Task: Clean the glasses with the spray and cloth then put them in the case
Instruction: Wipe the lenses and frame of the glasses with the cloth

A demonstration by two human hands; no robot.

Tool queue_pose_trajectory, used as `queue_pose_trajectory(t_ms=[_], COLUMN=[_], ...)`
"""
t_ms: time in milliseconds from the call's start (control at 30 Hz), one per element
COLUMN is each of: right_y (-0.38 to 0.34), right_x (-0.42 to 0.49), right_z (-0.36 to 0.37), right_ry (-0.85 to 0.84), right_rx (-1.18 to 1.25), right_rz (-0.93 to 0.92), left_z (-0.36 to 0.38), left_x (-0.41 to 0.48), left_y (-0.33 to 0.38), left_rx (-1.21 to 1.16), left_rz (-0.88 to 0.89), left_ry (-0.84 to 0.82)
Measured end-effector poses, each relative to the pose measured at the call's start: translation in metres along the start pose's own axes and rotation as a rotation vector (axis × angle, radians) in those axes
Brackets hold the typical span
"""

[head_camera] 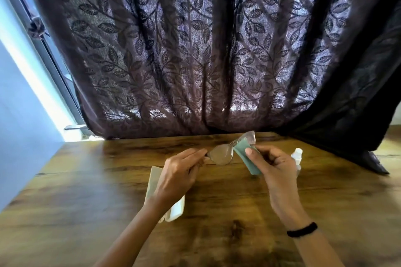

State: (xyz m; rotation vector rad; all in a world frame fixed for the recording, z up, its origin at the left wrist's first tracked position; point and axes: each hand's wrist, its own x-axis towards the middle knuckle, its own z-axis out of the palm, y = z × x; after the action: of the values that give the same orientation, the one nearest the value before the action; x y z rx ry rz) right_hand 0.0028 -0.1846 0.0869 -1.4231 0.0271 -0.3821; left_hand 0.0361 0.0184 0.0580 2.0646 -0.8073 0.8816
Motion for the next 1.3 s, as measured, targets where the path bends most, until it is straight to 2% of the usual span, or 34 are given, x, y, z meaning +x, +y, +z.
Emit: queue_pose_trajectory(t_ms=[133,200,267,500,800,1100,1300], right_y=[-0.019,-0.022,-0.019,-0.011,-0.005,-0.015,-0.018], right_x=[0.001,0.000,-0.001,-0.010,-0.009,0.014,0.007], right_z=[0.015,0.025,0.035,0.049,0.041,0.024,0.038], right_ry=[0.101,0.105,0.090,0.019,-0.200,-0.067,-0.114], right_rx=[-0.346,-0.463,-0.579,-0.712,-0.862,-0.770,-0.809], right_rz=[-0.544,-0.703,-0.779,-0.791,-0.964,-0.902,-0.949], left_z=[-0.002,-0.003,-0.002,-0.004,-0.001,0.003,0.000], left_x=[0.010,0.015,0.019,0.023,0.022,0.022,0.028], left_y=[0.007,0.011,0.015,0.019,0.016,0.018,0.021], left_rx=[-0.040,-0.056,-0.059,-0.023,0.018,-0.050,-0.001], left_rz=[-0.002,0.003,0.010,0.028,0.070,0.062,0.078], left_ry=[0.100,0.132,0.162,0.229,0.237,0.256,0.243])
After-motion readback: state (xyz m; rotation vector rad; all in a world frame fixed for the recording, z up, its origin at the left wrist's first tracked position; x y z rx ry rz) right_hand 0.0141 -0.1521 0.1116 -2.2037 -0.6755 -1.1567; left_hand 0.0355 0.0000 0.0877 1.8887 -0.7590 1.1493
